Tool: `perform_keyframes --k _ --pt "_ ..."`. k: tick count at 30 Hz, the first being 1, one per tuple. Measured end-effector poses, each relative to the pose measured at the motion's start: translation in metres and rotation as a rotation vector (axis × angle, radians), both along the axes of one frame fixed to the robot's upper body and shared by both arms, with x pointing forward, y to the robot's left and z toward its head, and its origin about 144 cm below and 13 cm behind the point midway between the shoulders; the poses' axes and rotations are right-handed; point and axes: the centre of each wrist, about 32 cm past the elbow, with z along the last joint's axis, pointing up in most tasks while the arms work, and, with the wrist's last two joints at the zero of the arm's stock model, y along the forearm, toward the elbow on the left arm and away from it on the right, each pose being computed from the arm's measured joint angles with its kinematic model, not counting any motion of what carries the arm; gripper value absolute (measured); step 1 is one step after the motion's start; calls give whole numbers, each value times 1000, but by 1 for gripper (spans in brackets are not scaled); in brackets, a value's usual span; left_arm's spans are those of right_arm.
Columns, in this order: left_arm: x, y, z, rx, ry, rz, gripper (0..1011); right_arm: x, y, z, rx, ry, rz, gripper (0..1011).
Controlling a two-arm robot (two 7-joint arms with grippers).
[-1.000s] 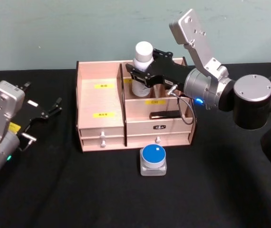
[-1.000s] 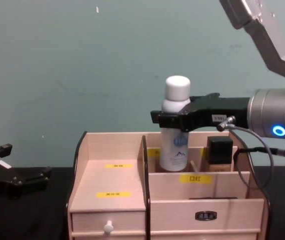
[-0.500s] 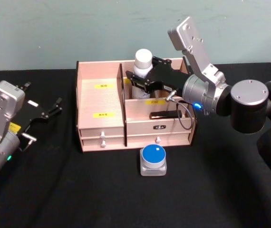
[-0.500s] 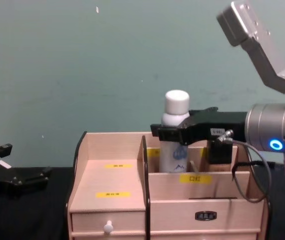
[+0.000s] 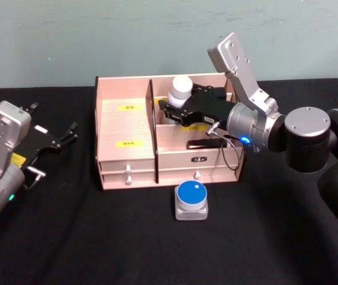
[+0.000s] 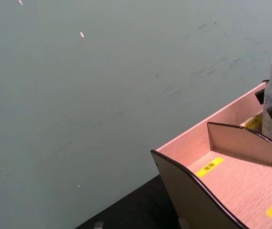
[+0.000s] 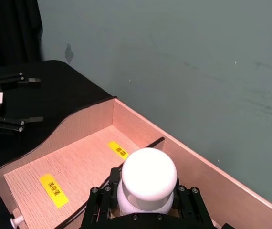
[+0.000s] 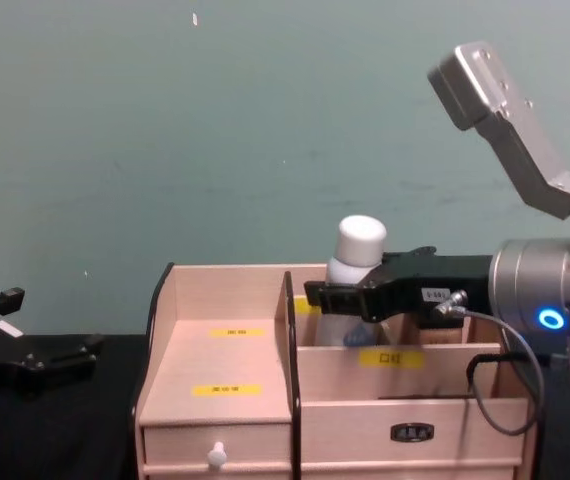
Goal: Pick up the facial cleanser and watermelon frost from the table and place them into the tiered storage box.
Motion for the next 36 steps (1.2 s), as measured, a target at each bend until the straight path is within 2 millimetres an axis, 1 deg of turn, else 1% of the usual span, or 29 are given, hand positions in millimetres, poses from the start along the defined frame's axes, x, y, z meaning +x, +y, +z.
perform_keyframes --k 18,19,20,22,23,24,25,26,29,31,33,36 --pt "0 0 0 0 0 0 1010 0 0 -2 -7 12 -3 600" --pt "0 0 0 0 0 0 1010 0 0 -1 -7 12 -3 613" --pt "0 0 0 0 0 0 1009 0 0 -2 -7 13 -2 659" --pt "0 0 0 0 0 0 1010 0 0 -2 -7 12 -2 699" --pt "0 0 0 0 0 0 1010 0 0 -2 -7 12 -1 758" --pt "0 0 0 0 0 0 1010 0 0 -1 -7 12 -1 772" --pt "0 0 0 0 0 0 1010 0 0 -2 -7 12 -1 814" --pt "0 0 0 0 0 0 1010 0 0 -2 -7 12 -1 814" --pt "0 0 0 0 0 0 1010 0 0 -2 -7 12 -1 920" --pt "0 0 0 0 0 0 1010 0 0 -2 -7 12 -2 944" --pt "0 0 0 0 0 0 1010 0 0 -1 -6 10 -1 1002" --pt "0 0 0 0 0 0 1010 -3 -2 2 -10 2 3 1002"
